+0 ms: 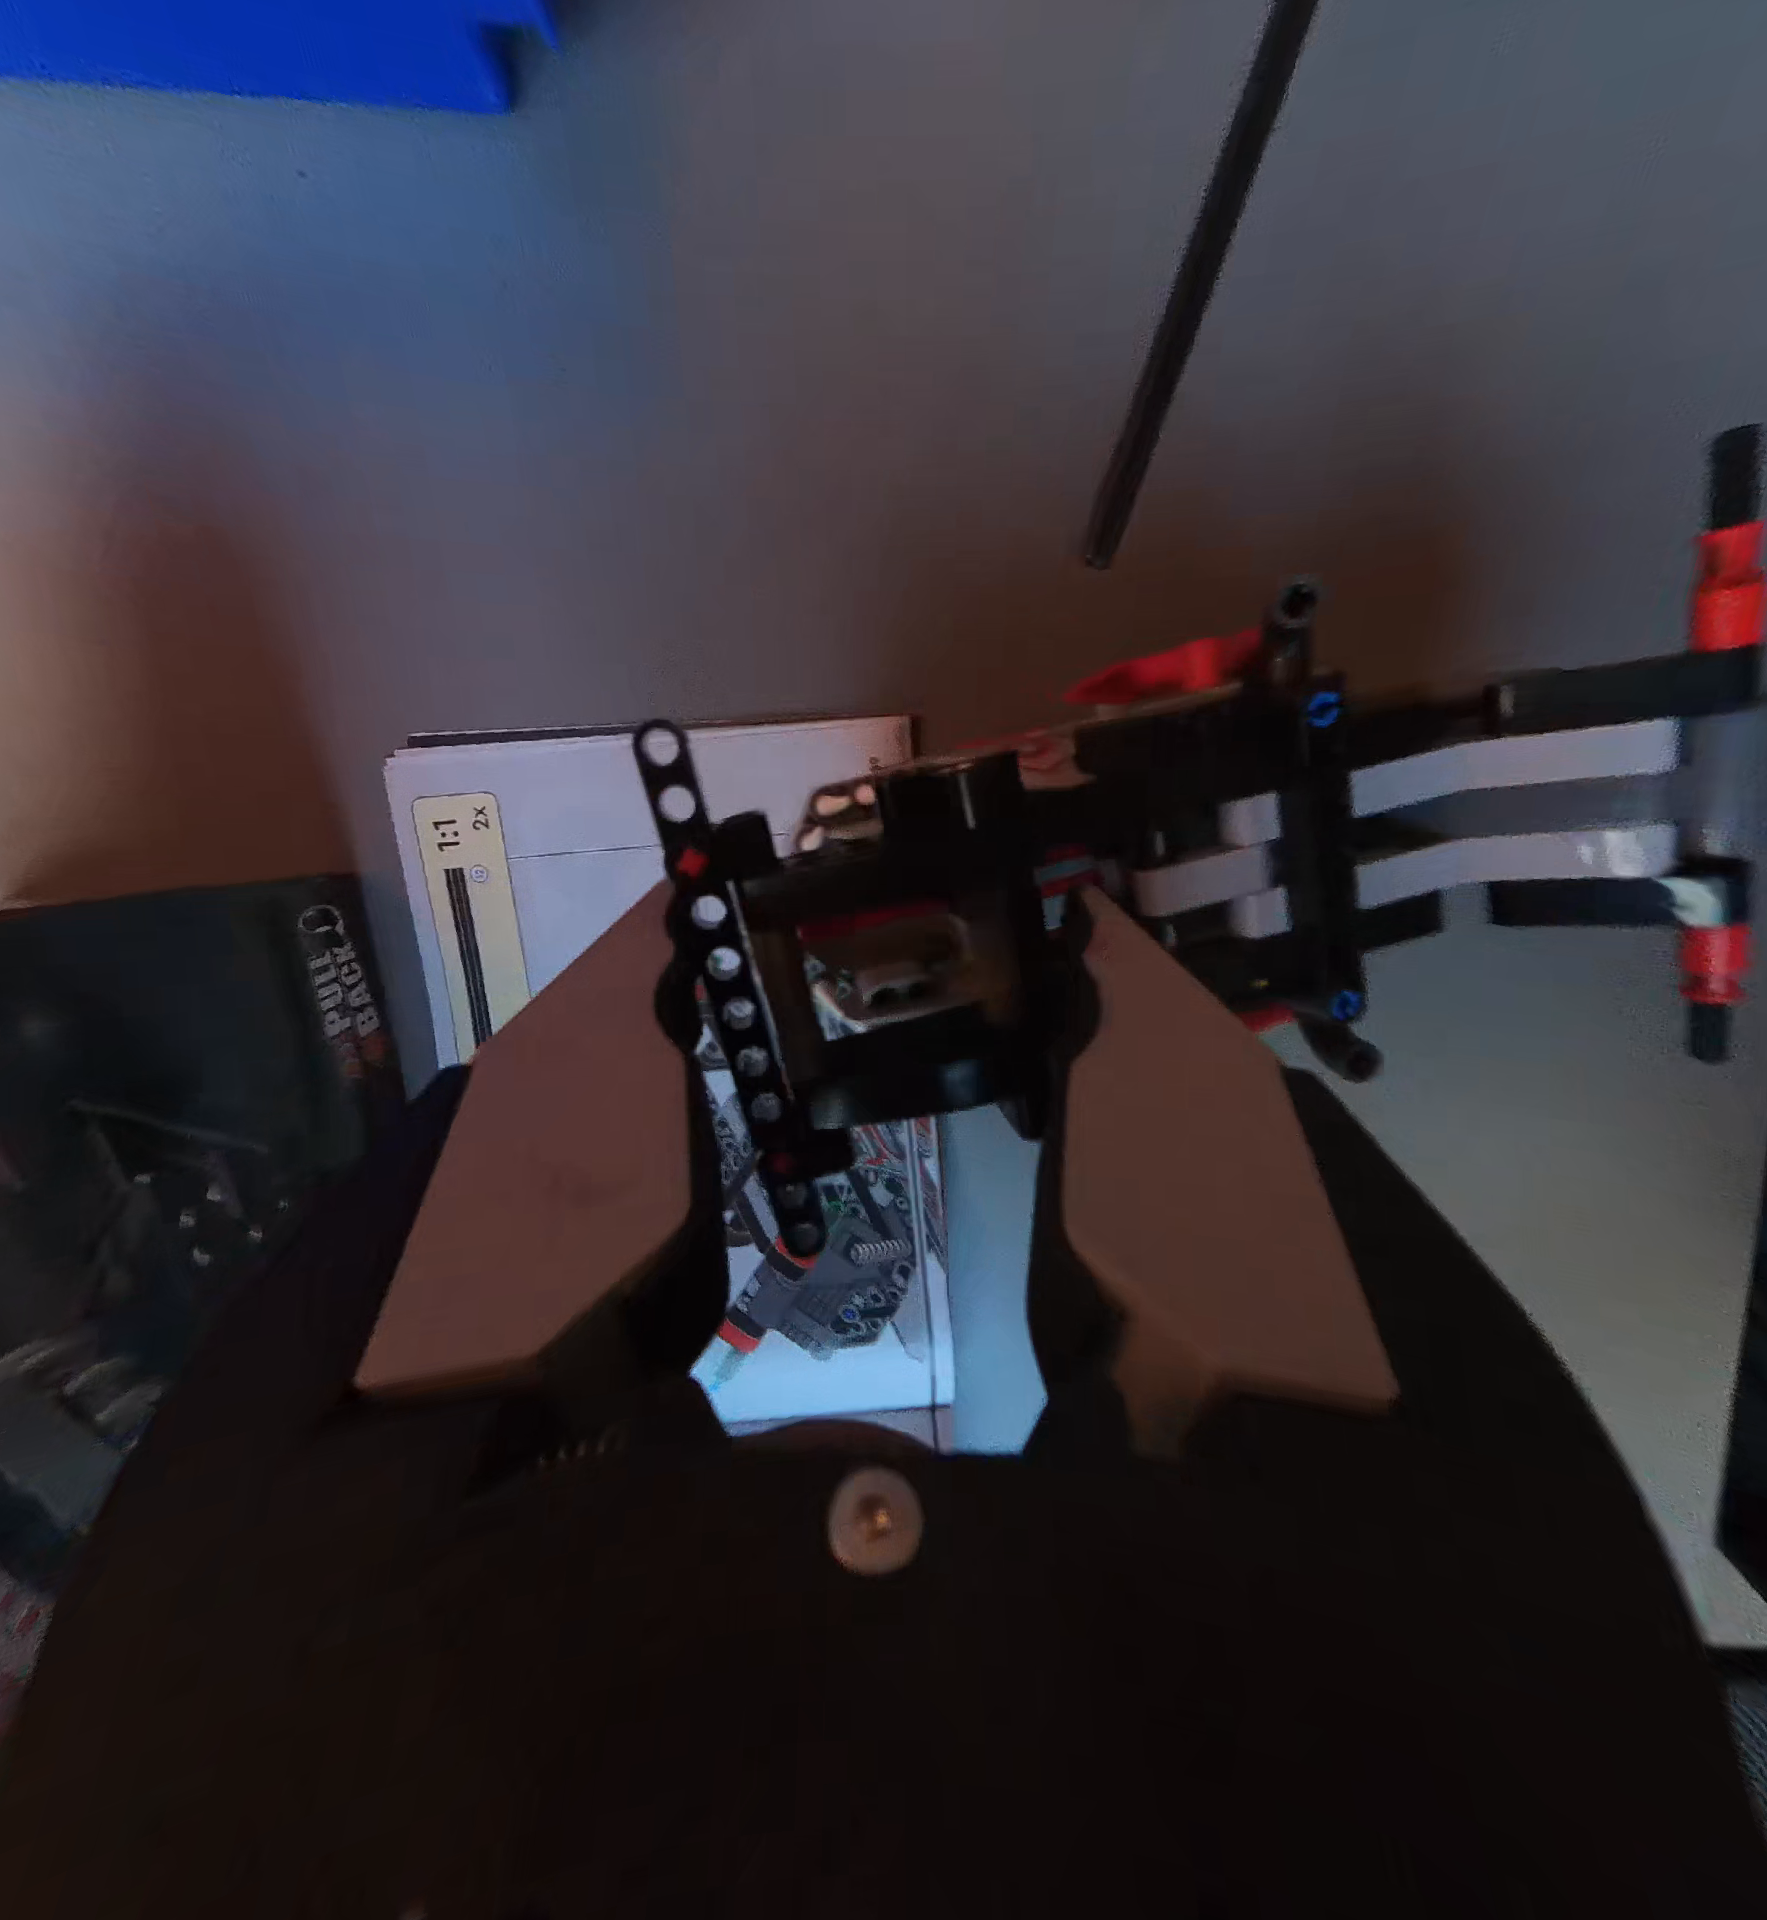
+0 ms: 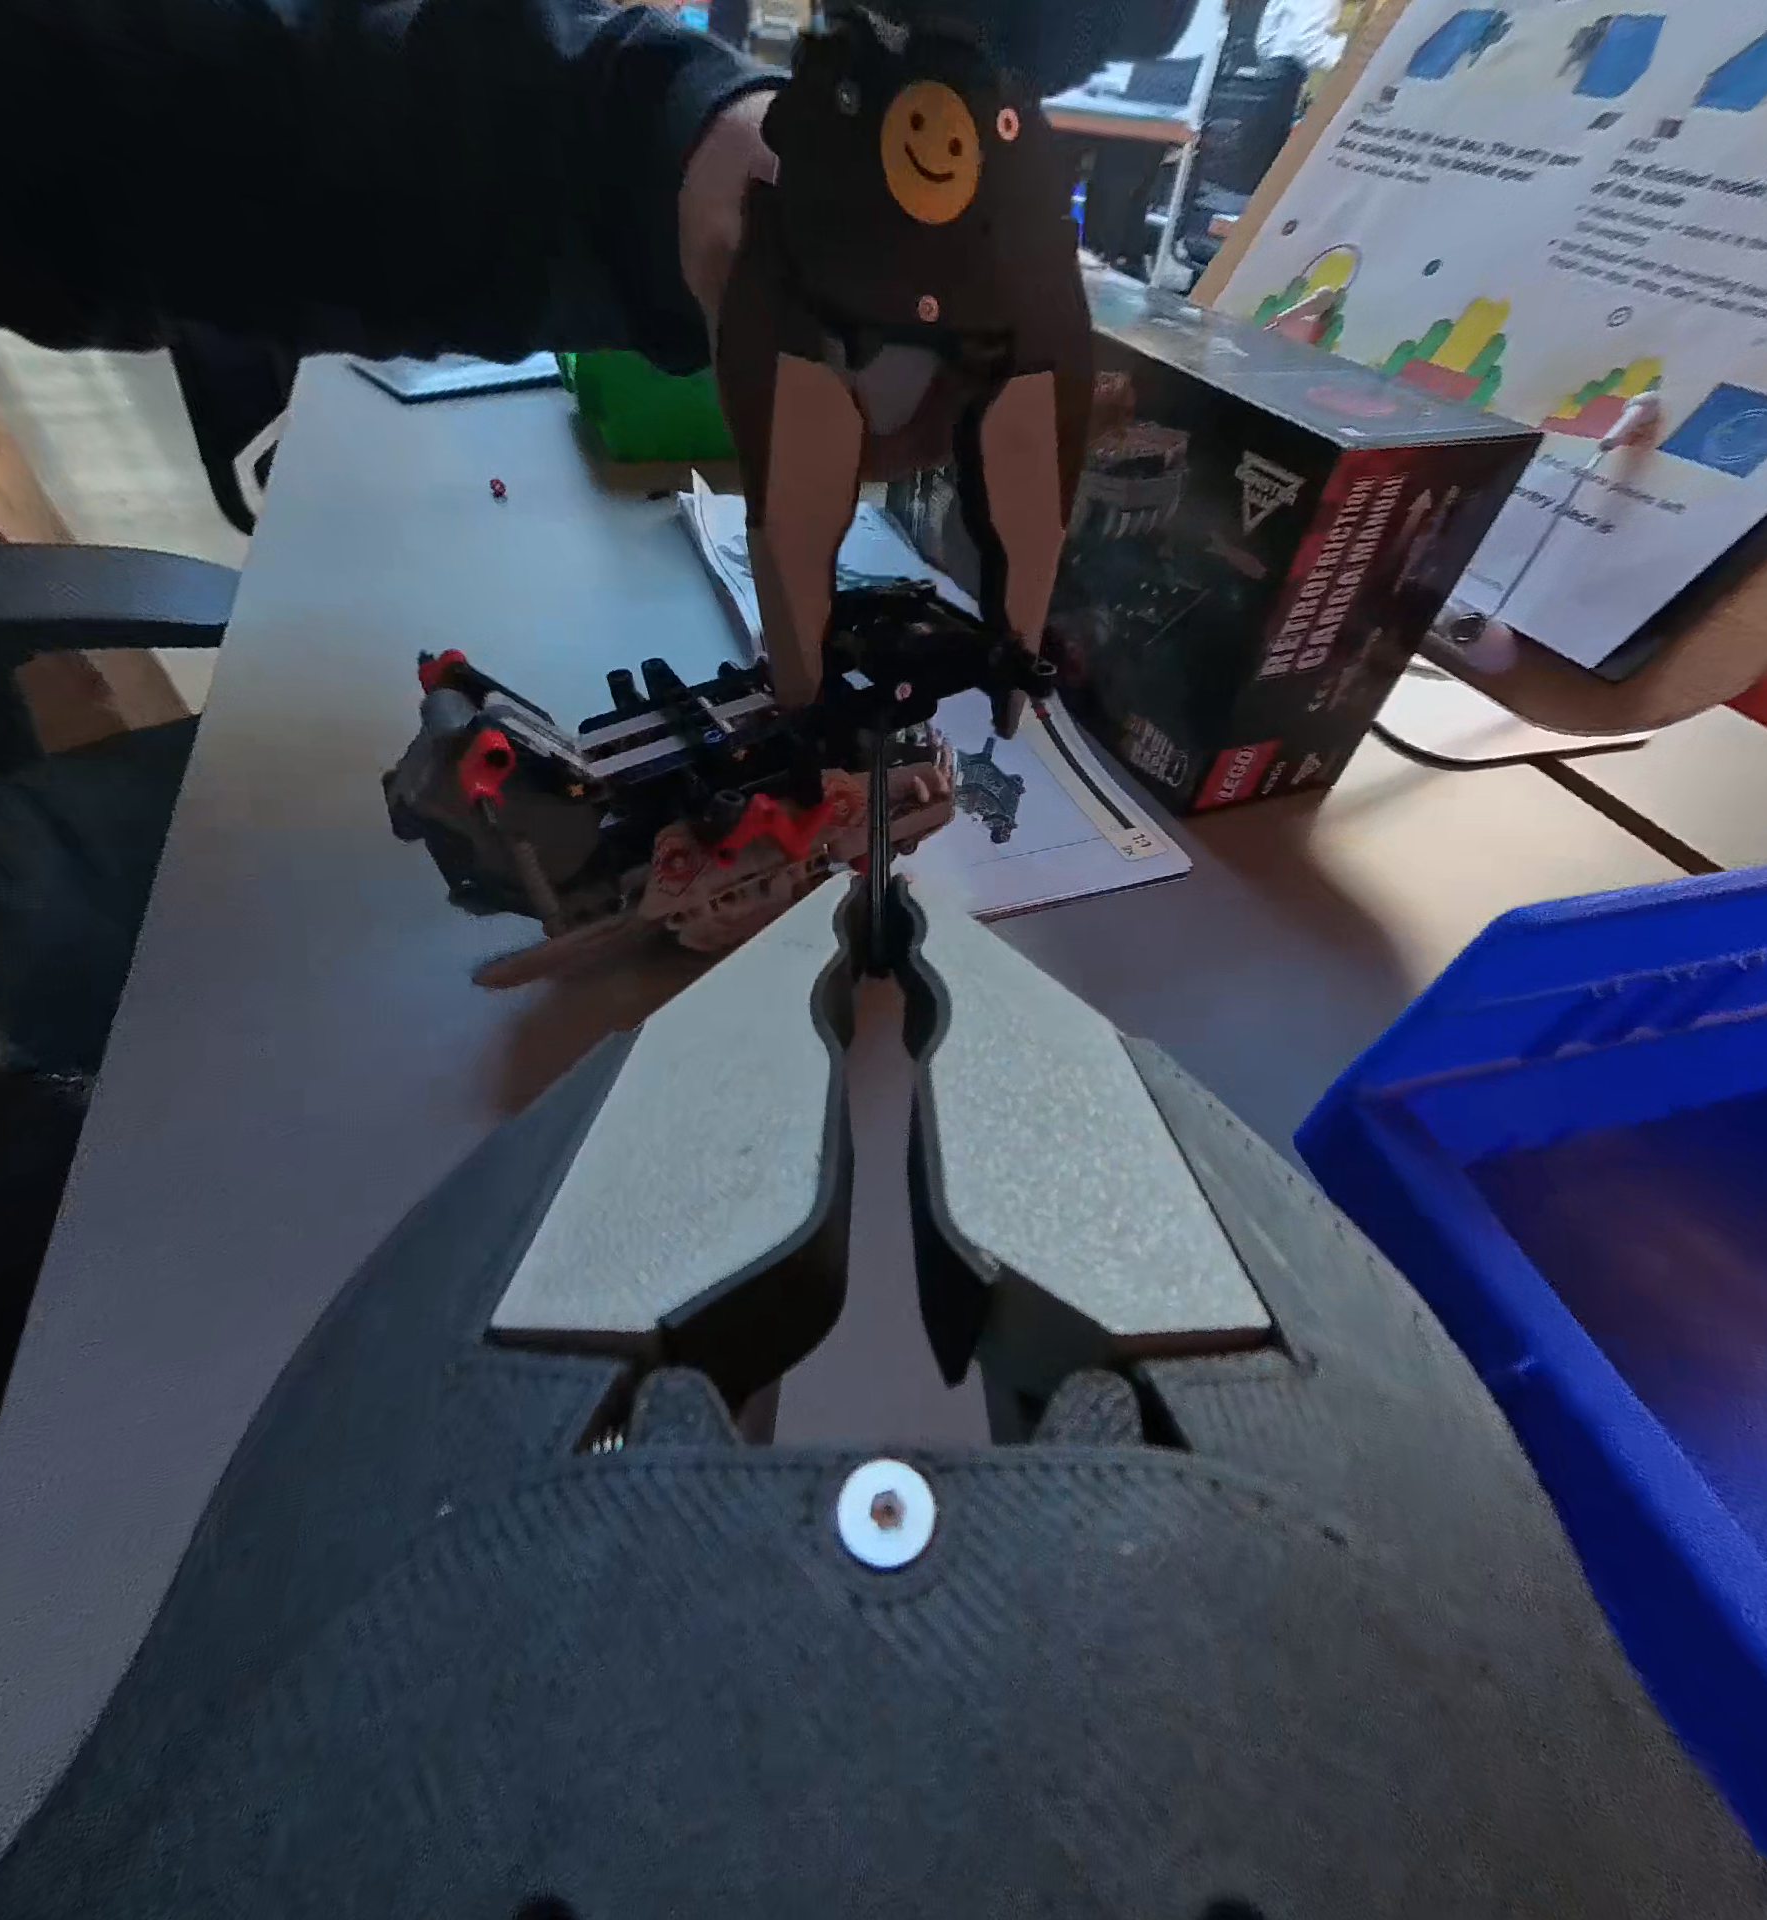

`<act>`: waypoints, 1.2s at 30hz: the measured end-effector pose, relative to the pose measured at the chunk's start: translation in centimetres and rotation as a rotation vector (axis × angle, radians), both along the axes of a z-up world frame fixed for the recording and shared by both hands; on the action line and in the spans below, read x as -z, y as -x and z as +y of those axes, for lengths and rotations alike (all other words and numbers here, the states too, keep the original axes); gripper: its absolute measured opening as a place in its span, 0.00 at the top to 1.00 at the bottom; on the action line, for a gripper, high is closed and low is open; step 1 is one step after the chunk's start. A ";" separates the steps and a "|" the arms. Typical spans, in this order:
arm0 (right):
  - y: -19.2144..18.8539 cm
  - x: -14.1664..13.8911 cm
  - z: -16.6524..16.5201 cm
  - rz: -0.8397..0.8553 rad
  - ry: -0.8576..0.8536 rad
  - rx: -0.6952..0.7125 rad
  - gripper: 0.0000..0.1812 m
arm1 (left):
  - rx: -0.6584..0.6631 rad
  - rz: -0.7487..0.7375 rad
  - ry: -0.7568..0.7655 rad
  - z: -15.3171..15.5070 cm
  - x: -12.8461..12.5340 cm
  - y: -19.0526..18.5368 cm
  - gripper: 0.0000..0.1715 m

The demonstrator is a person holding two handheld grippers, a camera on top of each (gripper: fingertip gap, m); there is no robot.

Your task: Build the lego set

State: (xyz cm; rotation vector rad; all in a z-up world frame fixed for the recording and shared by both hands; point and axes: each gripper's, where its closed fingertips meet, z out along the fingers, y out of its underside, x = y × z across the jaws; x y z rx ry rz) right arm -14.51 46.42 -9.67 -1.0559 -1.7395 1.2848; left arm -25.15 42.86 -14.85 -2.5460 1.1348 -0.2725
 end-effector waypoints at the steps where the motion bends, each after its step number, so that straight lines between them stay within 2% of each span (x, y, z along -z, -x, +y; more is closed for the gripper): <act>1: 0.1 0.0 0.0 -0.007 0.005 -0.017 1.00 | 0.007 -0.007 0.000 0.1 0.2 -0.1 0.62; 4: 0.6 -0.2 0.0 -0.023 -0.004 -0.059 1.00 | 0.022 -0.045 -0.004 0.1 0.2 -0.5 0.62; 11: 1.7 -0.6 -0.6 -0.036 -0.075 -0.122 1.00 | 0.106 0.007 -0.078 0.1 -0.5 -1.3 0.63; 23: 1.3 -0.8 -0.7 -0.011 -0.100 -0.139 1.00 | 0.148 0.036 -0.108 0.1 -0.8 -1.9 0.63; 25: 1.3 -0.9 -0.8 0.014 -0.134 -0.135 1.00 | 0.151 0.038 -0.111 0.1 -0.9 -1.9 0.63; 30: 1.3 -1.2 -1.5 0.120 -0.358 -0.114 1.00 | 0.162 0.042 -0.088 -0.2 -0.6 -1.9 0.63; 34: 1.3 -1.4 -1.7 0.109 -0.359 -0.149 1.00 | 0.166 0.051 -0.078 -0.3 -0.4 -2.1 0.63; 36: 1.0 -1.6 -1.8 0.088 -0.463 -0.157 1.00 | 0.158 0.053 -0.074 -0.4 -0.5 -2.3 0.63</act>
